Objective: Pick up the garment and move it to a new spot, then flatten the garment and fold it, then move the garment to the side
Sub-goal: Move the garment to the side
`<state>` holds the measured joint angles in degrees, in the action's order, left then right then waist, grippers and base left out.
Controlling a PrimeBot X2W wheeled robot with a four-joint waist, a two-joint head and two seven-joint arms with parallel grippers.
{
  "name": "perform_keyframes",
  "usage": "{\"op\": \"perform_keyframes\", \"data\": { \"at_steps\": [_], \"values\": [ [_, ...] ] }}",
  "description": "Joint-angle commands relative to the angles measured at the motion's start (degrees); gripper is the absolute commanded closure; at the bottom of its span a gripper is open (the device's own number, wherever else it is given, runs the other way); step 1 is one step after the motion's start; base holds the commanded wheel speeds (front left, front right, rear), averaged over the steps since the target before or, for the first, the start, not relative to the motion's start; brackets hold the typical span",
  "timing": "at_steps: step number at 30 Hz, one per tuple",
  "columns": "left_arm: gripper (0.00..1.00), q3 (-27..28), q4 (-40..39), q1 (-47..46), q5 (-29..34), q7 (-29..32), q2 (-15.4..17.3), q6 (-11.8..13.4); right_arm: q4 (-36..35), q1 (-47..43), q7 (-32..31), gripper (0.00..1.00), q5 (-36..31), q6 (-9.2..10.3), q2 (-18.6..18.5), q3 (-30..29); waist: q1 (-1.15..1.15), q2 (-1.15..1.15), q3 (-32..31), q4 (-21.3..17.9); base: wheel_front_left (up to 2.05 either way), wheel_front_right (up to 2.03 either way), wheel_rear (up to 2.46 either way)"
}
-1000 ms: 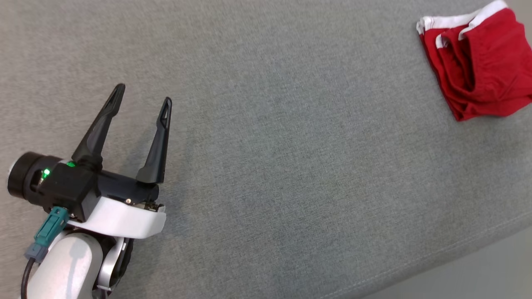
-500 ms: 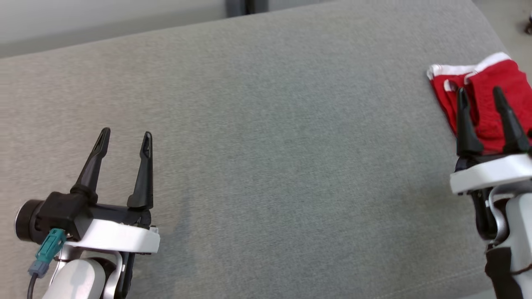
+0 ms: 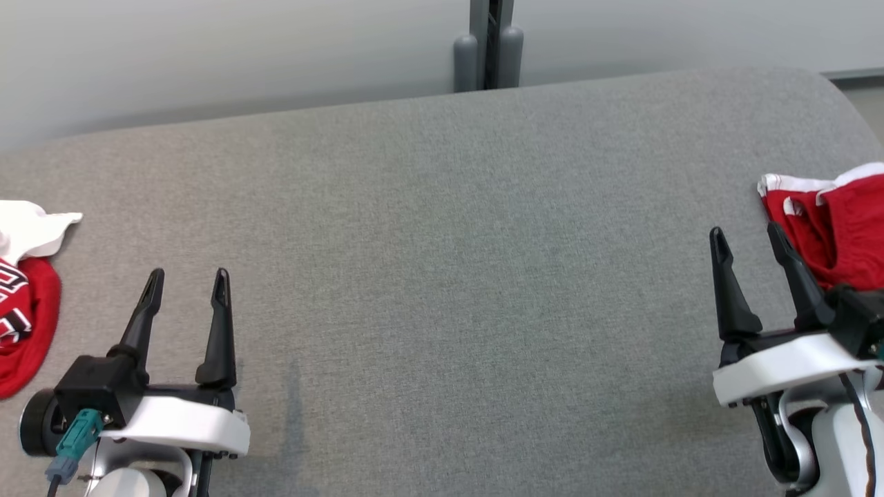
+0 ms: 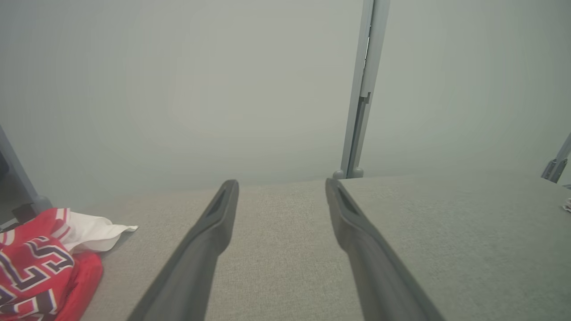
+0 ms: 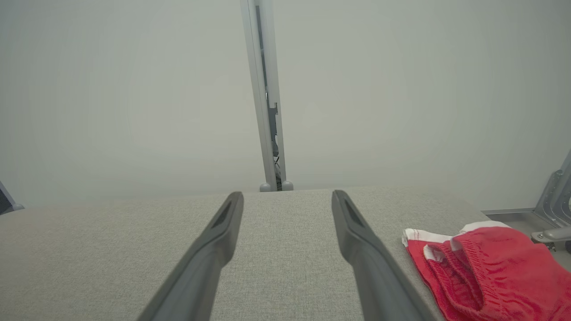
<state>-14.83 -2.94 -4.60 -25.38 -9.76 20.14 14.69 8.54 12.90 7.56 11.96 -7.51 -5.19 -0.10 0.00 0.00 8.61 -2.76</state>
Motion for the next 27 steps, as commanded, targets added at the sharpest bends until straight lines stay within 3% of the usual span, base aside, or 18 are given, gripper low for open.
{"op": "perform_keyframes", "data": {
  "at_steps": [1, 11, 27],
  "values": [
    [0.0, 0.2, 0.2, 0.9, -0.5, 0.2, 0.3, 0.4, -1.1, -1.3, -0.5, 0.0, -0.5, 0.04, 0.1, -0.4, 0.0, 0.0, -1.5, 0.9, 0.0, 0.0, 0.0],
    [0.0, 0.1, 0.6, 5.8, -2.2, 0.2, 0.0, 0.7, -8.3, -9.6, -4.8, 0.0, -0.8, 0.04, 0.8, 0.1, 0.0, 0.0, -6.9, 2.0, 0.0, 0.0, 0.0],
    [0.0, -0.1, 2.0, 9.3, -3.3, 0.4, 1.1, 0.6, -13.6, -17.6, -8.5, 0.0, -0.9, 0.04, 1.9, -1.9, 0.0, 0.0, -10.8, 2.8, 0.0, 0.0, 0.0]
  ]
}}
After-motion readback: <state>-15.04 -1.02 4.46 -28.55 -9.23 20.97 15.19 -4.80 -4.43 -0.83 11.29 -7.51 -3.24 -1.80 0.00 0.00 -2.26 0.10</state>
